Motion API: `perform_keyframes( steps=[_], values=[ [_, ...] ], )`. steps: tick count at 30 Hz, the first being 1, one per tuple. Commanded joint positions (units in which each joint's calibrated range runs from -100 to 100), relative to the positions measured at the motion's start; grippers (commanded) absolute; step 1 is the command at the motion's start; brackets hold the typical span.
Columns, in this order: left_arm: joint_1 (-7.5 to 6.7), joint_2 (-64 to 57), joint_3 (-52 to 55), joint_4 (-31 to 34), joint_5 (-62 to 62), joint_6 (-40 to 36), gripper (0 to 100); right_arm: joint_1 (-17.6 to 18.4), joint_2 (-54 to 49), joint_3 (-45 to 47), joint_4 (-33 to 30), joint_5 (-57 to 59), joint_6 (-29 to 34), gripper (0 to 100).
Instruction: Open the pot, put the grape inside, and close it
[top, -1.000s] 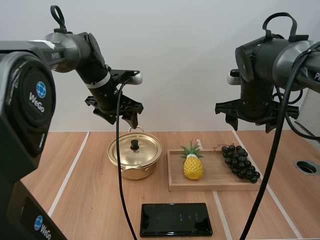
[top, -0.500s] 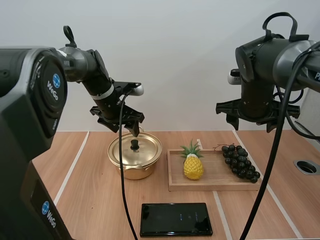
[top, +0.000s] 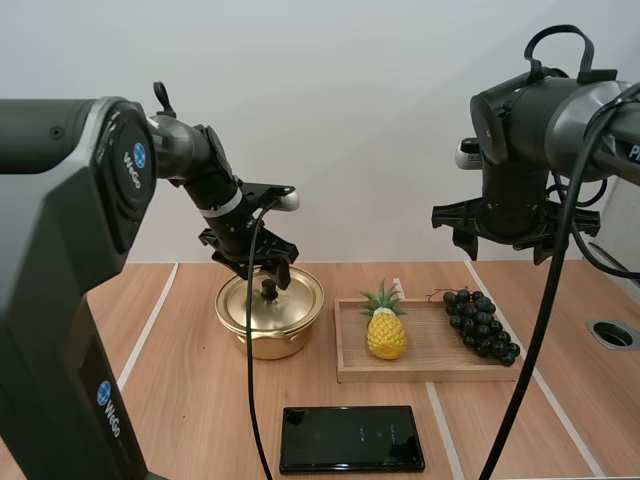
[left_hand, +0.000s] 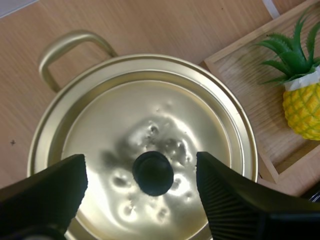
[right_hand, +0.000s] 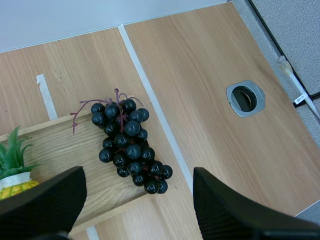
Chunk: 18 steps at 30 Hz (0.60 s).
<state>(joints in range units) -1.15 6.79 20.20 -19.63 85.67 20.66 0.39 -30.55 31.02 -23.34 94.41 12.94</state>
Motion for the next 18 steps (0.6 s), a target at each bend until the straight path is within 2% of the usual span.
perform_keyframes(
  steps=[1,5,10,14,15,16,18],
  values=[
    [-1.05,0.8,0.2,-0.7,-0.6,0.4,100,-0.1,-0.5,0.2,-1.1,0.0,0.1,100],
    [-1.39,0.9,0.4,-0.7,-2.1,0.1,100,-0.1,-0.5,0.2,-1.8,0.0,0.1,100],
    [-1.39,0.9,0.4,3.6,-2.8,-1.4,100,-0.1,-0.5,0.2,-1.9,0.0,0.1,100],
    [-1.39,0.9,0.4,4.4,-1.6,-1.4,100,-0.1,-0.5,0.2,-1.9,-0.2,0.1,100],
    [-1.39,0.9,0.4,4.4,-1.6,-1.4,96,-0.1,-0.5,0.2,-1.9,-0.2,0.1,100],
    [-1.39,0.9,0.4,4.4,-1.6,-1.5,77,-0.1,-0.5,0.2,-1.9,-0.2,0.1,100],
    [-1.39,0.9,0.4,4.4,-2.0,-2.4,21,-0.1,-0.5,0.2,-1.9,-0.2,0.1,100]
  ],
)
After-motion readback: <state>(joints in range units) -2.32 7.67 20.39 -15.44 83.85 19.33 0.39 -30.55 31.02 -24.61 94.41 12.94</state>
